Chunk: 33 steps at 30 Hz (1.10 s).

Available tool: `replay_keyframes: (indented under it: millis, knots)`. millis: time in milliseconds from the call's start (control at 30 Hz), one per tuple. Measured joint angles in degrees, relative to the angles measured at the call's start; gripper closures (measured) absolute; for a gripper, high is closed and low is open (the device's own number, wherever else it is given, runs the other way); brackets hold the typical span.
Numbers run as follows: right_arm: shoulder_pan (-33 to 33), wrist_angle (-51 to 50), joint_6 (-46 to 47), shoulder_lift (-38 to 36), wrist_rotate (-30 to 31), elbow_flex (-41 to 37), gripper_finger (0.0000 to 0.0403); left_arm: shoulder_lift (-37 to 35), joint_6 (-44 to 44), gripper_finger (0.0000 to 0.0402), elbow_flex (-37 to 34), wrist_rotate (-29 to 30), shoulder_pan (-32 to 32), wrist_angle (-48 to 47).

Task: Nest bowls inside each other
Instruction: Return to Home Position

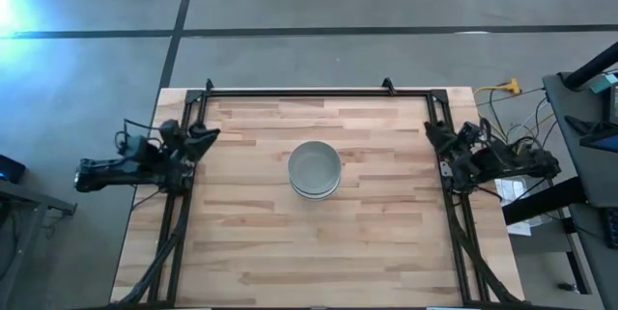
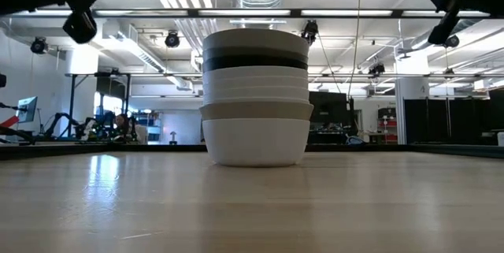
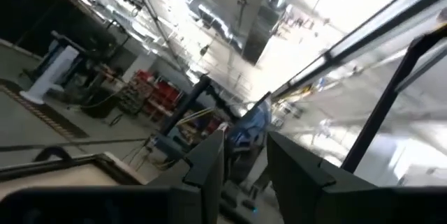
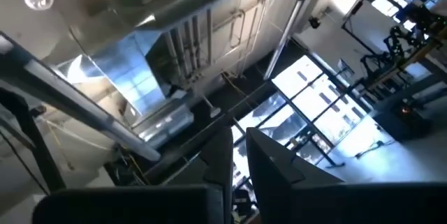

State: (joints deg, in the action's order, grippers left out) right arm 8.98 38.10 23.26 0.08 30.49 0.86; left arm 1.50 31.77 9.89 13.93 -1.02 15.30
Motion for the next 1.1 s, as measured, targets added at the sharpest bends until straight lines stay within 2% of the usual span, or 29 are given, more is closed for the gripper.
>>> replay_keyframes:
  millis: [67,200,333,567,667,867,1100]
  knots:
    - [0.00,-2.28,0.13,-0.07,-0.48,0.07,0.0365,0.00,1.93,0.0307,-3.44,-0.05,0.00,3.74]
    - [0.01,-6.24,0.15,0.33,-0.88,0.07,0.0365,0.00,8.90,0.0307,-9.34,-0.98,0.00,5.14]
    - [-0.01,-14.16,0.24,-0.07,-1.11,0.13,0.0365,0.57,13.52,0.0307,-9.39,-2.83,0.02,-3.21]
    - [0.01,-32.73,0.24,0.06,-2.01,0.72,0.0365,2.26,15.73,0.0307,-9.42,-3.16,0.02,-9.36]
    - [0.01,-37.72,1.00,0.36,-2.16,0.72,0.0365,3.31,15.73,0.0307,-9.45,-6.12,0.05,-9.72]
    - [0.01,-37.47,2.26,1.38,-2.27,0.74,0.0365,6.16,15.86,0.0307,-9.48,-13.87,0.09,-9.80]
    - [0.01,-37.51,2.26,1.57,-2.15,0.76,0.0364,8.35,15.82,0.0307,-9.51,-14.25,0.07,-9.82]
